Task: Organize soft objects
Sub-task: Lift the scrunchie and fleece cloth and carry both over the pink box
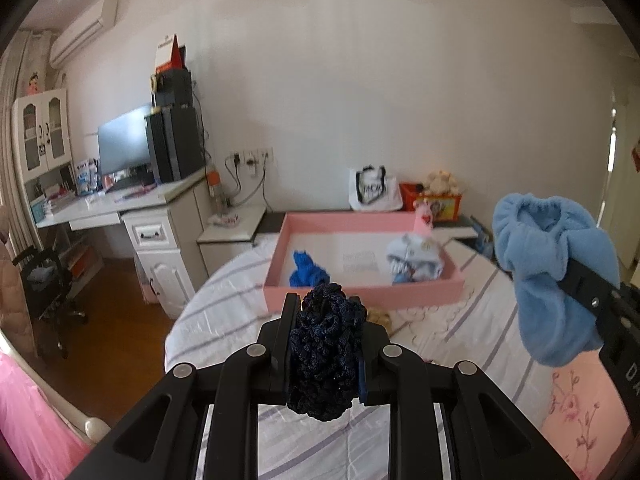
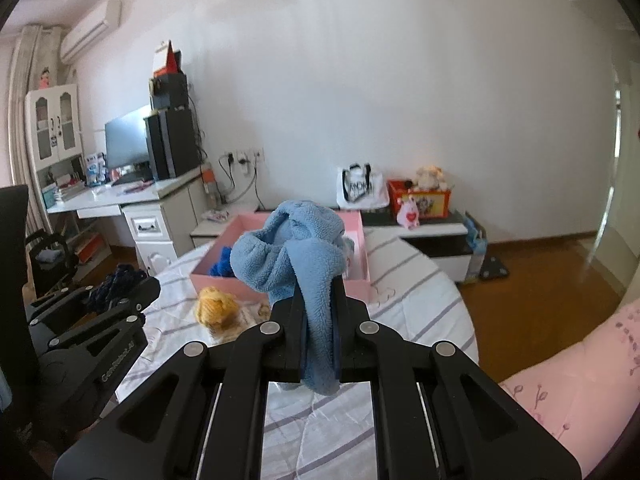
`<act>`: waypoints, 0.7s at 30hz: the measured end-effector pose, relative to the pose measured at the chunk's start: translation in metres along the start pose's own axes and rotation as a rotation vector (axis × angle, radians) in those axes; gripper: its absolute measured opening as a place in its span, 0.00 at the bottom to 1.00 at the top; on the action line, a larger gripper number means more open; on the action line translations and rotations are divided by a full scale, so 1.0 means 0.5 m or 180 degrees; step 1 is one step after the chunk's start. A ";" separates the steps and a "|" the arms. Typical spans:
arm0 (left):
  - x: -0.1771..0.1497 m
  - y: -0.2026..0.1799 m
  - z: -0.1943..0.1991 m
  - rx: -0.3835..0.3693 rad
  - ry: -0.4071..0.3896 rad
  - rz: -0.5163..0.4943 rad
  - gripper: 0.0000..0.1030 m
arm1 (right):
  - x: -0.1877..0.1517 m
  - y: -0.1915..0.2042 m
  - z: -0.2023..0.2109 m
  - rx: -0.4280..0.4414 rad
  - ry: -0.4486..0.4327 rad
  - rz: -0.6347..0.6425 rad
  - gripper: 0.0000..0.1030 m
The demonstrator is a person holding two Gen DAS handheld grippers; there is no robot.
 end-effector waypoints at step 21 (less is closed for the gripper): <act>-0.046 0.016 0.202 0.0041 -0.0508 0.0093 0.19 | 0.030 0.029 0.097 0.0029 -0.0413 0.0129 0.09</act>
Point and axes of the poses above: each gripper's, at about its wrist camera, not at the fingertips, and z roughly against the way its jaws point, y to its left, x to its top, the point moved 2 cm from there along -z, roughly the way its jaws point, and after that the axes turned 1 degree about y, right-handed, at the moved point
